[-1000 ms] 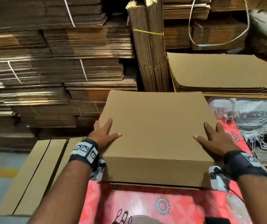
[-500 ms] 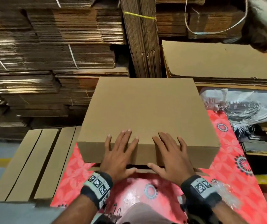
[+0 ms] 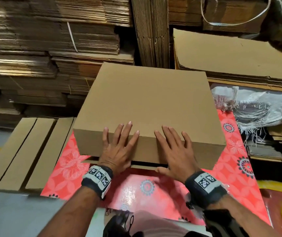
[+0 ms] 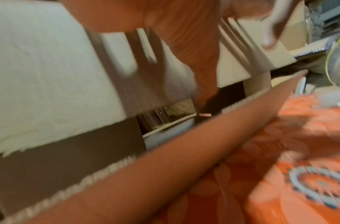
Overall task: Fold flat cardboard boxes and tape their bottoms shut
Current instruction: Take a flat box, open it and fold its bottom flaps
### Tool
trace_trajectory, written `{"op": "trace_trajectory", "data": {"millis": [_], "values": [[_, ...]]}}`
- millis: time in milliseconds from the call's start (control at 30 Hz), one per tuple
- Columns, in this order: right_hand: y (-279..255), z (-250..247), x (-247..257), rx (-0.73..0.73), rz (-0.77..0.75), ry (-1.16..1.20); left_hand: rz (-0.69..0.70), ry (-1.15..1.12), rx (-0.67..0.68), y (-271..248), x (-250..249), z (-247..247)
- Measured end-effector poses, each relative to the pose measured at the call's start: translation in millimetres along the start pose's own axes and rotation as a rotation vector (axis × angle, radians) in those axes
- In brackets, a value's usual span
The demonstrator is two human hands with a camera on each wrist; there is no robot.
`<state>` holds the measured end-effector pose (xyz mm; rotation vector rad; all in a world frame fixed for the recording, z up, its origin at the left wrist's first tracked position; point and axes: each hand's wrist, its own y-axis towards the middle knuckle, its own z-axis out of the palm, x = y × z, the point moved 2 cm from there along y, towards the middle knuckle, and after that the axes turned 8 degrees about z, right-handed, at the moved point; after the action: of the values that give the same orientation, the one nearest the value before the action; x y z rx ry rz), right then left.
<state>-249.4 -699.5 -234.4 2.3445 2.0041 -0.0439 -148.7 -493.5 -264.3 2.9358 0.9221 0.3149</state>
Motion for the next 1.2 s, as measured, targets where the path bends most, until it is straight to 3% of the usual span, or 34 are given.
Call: {"op": "trace_trajectory", "data": {"millis": [233,333,400,500,633,833,900,933,1067,1133,1200], "values": [[-4.8,-20.3,-9.9,0.227,-0.206,-0.041,0.076,-0.170,0.318,-14.7,13.7,-51.5],[-8.6,-50.5,-22.9,0.412,-0.279,0.007,0.095,-0.310,0.398,-12.6,22.1,-75.0],[-14.5,-70.3,-31.1,0.445,-0.309,0.033,0.076,-0.449,0.408,-12.9,32.0,-92.2],[-20.0,-106.2,-44.7,0.365,-0.312,0.141,0.027,-0.533,0.309,-10.6,50.2,-127.9],[-9.1,-145.5,-67.3,0.202,-0.165,0.328,-0.031,-0.650,0.097,4.2,66.2,-162.0],[27.4,-143.2,-78.5,-0.323,0.140,0.129,-0.212,-0.208,-0.394,38.2,63.2,-154.1],[40.0,-127.0,-72.3,-0.402,0.188,0.106,-0.253,-0.121,-0.506,49.0,50.5,-141.1],[45.3,-117.7,-70.2,-0.417,0.201,0.105,-0.274,-0.116,-0.509,53.3,44.6,-133.0],[58.8,-100.9,-70.4,-0.474,0.201,0.126,-0.286,-0.053,-0.315,59.9,22.7,-99.7],[67.7,-101.9,-73.5,-0.451,0.188,0.134,-0.264,-0.043,-0.285,62.3,23.3,-91.8],[80.5,-100.9,-79.4,-0.386,0.204,0.122,-0.231,-0.038,-0.167,69.1,27.2,-84.4]]}}
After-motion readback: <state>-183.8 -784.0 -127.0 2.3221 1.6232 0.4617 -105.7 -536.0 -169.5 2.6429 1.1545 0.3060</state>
